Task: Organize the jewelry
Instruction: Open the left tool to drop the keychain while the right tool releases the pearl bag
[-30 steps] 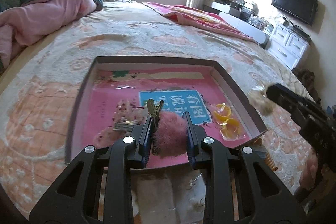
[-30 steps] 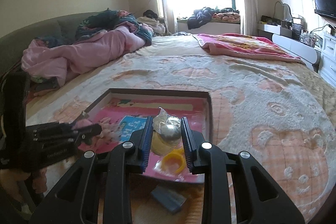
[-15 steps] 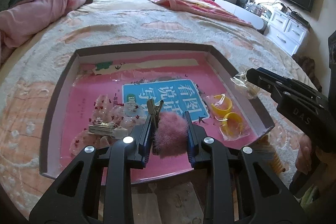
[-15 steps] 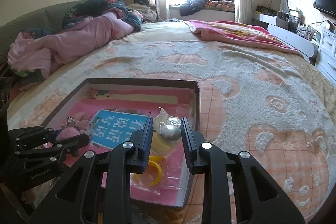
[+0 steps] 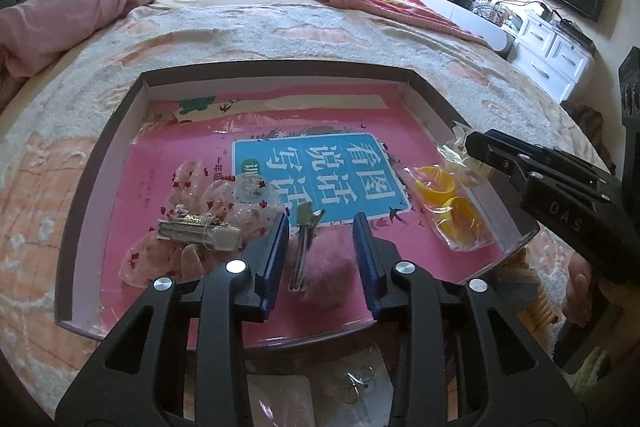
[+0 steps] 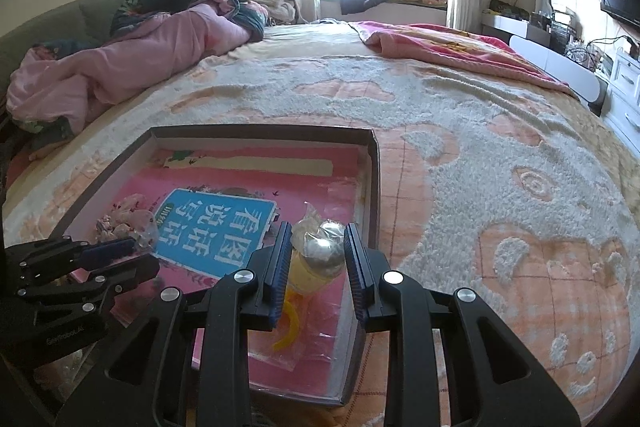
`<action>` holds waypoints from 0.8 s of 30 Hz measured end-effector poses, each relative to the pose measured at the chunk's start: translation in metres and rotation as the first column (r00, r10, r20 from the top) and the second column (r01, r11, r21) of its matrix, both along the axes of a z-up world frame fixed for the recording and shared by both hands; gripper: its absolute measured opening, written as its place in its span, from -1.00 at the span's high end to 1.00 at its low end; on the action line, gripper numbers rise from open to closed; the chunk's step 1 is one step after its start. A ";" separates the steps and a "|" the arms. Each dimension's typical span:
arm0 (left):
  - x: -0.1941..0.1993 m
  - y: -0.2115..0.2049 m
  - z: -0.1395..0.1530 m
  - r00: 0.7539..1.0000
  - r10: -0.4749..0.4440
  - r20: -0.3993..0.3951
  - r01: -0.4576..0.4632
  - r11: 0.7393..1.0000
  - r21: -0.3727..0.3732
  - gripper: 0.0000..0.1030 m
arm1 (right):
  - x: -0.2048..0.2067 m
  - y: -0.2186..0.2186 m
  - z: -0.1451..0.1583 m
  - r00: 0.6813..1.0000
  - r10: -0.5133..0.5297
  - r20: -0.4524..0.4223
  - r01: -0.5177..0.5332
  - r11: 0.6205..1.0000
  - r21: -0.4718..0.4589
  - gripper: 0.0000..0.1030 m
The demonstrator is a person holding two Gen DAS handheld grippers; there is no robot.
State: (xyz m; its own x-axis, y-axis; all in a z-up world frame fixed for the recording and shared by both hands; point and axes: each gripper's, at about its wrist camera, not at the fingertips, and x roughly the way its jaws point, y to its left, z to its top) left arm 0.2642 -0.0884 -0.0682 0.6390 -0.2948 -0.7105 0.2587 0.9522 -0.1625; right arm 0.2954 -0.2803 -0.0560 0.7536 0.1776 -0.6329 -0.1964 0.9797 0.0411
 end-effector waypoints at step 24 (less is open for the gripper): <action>-0.033 0.004 0.022 0.998 0.011 0.062 -0.010 1.000 -0.023 -0.02 | -0.029 -0.008 0.004 0.999 -0.028 0.031 0.028 0.999 0.017 -0.18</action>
State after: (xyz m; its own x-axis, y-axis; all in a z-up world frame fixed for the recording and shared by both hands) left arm 0.2308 -0.0845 -0.0462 0.6846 -0.3032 -0.6629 0.2587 0.9513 -0.1679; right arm 0.2659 -0.2886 -0.0520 0.7776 0.1665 -0.6063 -0.1704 0.9840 0.0518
